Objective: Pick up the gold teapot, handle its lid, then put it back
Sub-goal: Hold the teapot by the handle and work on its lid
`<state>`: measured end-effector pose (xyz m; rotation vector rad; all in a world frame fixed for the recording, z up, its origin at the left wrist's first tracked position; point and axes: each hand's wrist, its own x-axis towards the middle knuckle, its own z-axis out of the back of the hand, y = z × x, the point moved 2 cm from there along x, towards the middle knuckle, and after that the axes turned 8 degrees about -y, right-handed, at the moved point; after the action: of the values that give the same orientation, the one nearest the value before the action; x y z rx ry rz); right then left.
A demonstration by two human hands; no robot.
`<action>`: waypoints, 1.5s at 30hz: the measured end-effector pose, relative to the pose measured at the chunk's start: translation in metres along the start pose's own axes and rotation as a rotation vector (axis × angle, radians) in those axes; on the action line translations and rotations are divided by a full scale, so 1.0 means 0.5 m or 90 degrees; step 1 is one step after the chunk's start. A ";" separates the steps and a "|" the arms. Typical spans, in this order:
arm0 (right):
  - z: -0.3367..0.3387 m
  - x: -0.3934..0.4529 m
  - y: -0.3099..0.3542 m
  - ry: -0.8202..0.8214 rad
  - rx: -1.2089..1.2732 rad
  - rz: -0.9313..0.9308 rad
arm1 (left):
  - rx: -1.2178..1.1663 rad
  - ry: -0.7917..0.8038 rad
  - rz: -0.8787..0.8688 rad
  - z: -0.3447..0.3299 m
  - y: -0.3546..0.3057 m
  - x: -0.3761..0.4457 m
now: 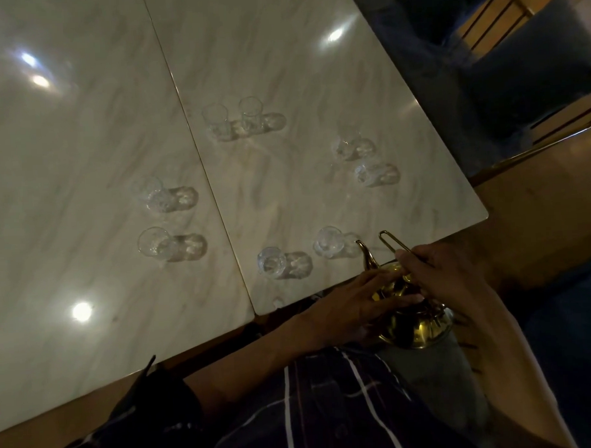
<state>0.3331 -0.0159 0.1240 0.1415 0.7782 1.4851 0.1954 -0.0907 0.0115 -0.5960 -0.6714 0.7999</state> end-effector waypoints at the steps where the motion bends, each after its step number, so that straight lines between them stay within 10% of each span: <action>1: -0.001 0.001 0.001 -0.001 0.001 0.002 | -0.002 0.001 0.003 -0.001 0.002 -0.002; 45: 0.125 0.256 -0.060 -0.073 0.072 0.020 | 0.033 -0.040 -0.042 -0.002 0.158 0.261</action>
<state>0.3790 0.1213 0.1067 0.3229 0.7706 1.4503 0.2285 0.0573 -0.0038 -0.5009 -0.7229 0.7743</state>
